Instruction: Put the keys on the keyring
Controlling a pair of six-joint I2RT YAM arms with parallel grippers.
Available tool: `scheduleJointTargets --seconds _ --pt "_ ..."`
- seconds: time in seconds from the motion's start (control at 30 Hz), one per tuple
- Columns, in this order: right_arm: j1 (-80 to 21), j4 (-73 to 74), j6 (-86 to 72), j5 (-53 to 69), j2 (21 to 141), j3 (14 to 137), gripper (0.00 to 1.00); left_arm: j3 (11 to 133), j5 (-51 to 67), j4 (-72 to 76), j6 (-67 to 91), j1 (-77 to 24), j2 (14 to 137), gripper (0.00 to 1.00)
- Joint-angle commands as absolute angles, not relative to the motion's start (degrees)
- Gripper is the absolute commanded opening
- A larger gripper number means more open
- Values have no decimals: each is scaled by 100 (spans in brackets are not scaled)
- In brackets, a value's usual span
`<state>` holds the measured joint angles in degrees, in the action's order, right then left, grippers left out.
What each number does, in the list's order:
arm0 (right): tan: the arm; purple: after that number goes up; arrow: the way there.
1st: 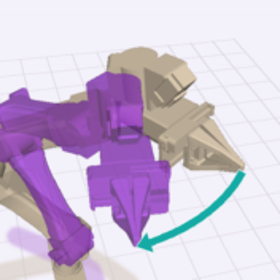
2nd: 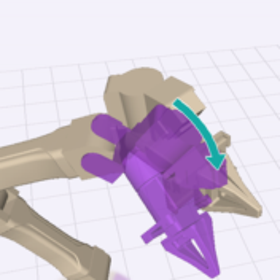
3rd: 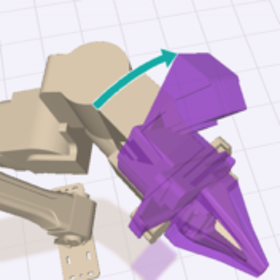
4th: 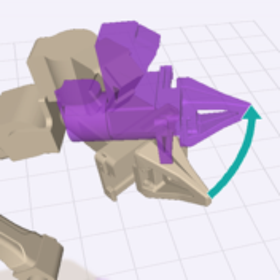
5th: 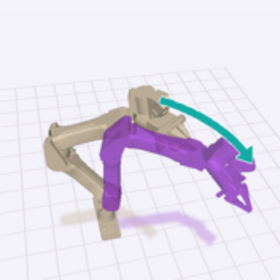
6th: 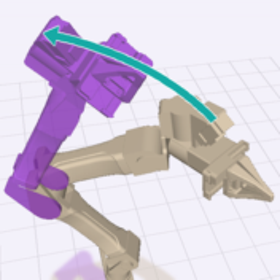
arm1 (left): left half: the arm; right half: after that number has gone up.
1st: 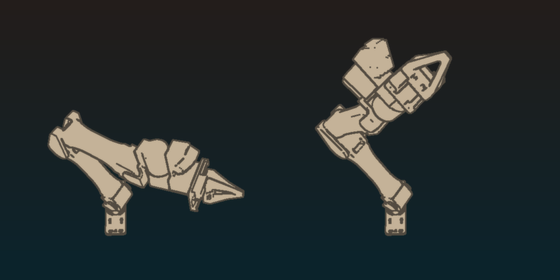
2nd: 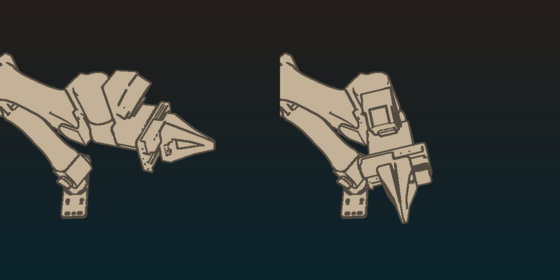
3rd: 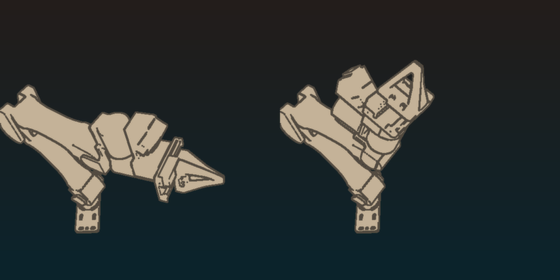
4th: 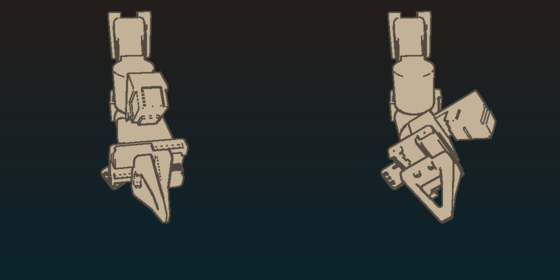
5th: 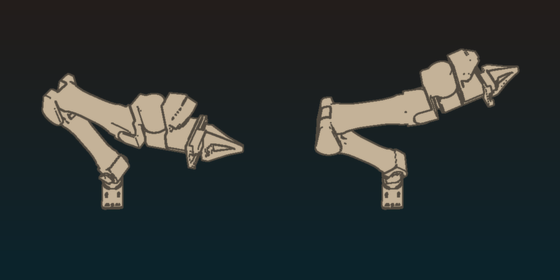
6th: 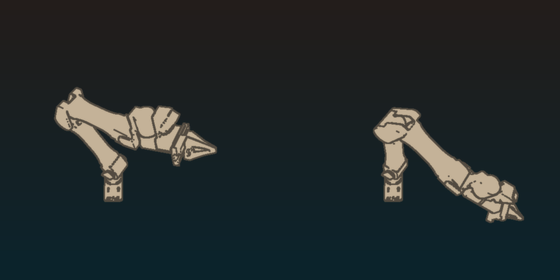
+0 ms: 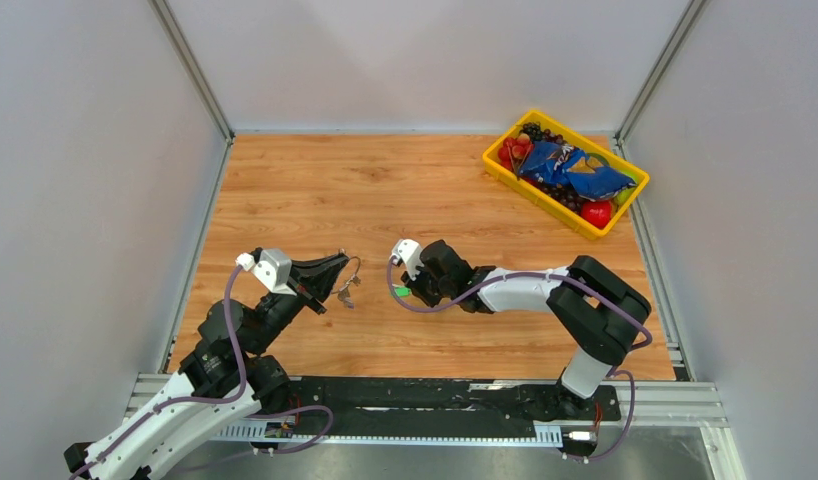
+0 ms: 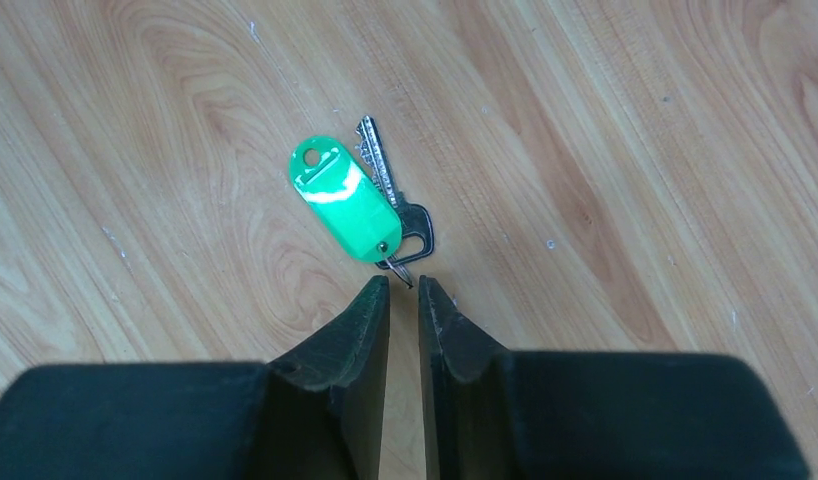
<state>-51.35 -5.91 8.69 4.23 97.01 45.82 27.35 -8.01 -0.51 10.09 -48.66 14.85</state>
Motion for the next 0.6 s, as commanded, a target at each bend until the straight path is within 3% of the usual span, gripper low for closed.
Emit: scheduleJointTargets --seconds 0.0,0.3,0.57 --pt "-5178 -606 940 601 9733 4799 20 2742 -721 211 1045 -4851 1505 0" --pt "-5203 -598 975 716 9809 4838 17 2742 -710 211 1054 -4851 1509 0" --pt "-5216 -542 945 824 9849 4860 0 2751 -699 185 1055 -4851 1504 0"
